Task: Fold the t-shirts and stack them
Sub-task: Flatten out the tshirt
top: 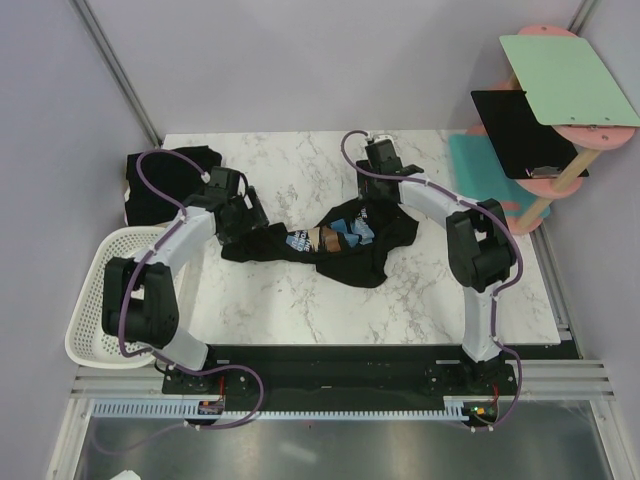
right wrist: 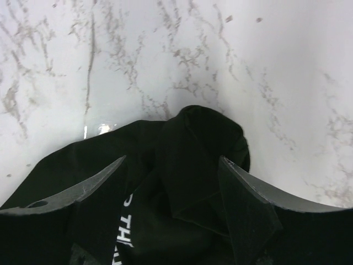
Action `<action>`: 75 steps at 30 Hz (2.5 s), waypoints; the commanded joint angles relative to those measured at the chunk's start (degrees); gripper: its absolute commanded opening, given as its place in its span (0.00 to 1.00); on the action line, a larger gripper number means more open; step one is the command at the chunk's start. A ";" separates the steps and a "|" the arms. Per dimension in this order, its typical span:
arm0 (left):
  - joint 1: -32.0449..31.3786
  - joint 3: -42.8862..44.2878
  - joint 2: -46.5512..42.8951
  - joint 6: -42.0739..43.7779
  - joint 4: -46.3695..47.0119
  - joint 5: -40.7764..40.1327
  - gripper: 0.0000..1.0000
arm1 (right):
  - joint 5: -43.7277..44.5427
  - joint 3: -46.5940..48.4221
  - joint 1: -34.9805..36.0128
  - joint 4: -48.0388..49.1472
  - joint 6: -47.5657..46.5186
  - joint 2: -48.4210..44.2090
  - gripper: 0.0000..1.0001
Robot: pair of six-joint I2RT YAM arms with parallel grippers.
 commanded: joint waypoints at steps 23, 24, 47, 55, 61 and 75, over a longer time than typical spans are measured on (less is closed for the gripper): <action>0.02 -0.18 0.38 1.97 0.26 -1.54 0.91 | 11.04 -0.66 -0.28 0.81 -1.08 -5.21 0.00; 0.02 -0.27 0.11 1.88 0.35 -1.45 0.91 | 11.74 -1.89 -0.19 0.81 -1.00 -8.54 0.00; -3.32 -0.18 10.65 -0.05 5.10 1.71 0.83 | -4.08 -47.16 -0.37 -3.67 18.07 -42.93 0.00; -3.85 6.21 16.72 -0.58 4.92 0.49 0.02 | -1.36 -43.84 -0.28 1.07 15.71 -36.28 0.00; -3.41 21.60 16.46 1.35 -1.22 -3.29 0.02 | 1.55 -27.15 -1.15 0.90 11.22 -26.34 0.00; -3.50 -5.25 -4.19 -5.50 -4.22 -1.28 0.02 | -3.63 -37.22 -1.77 -3.14 14.37 -45.19 0.00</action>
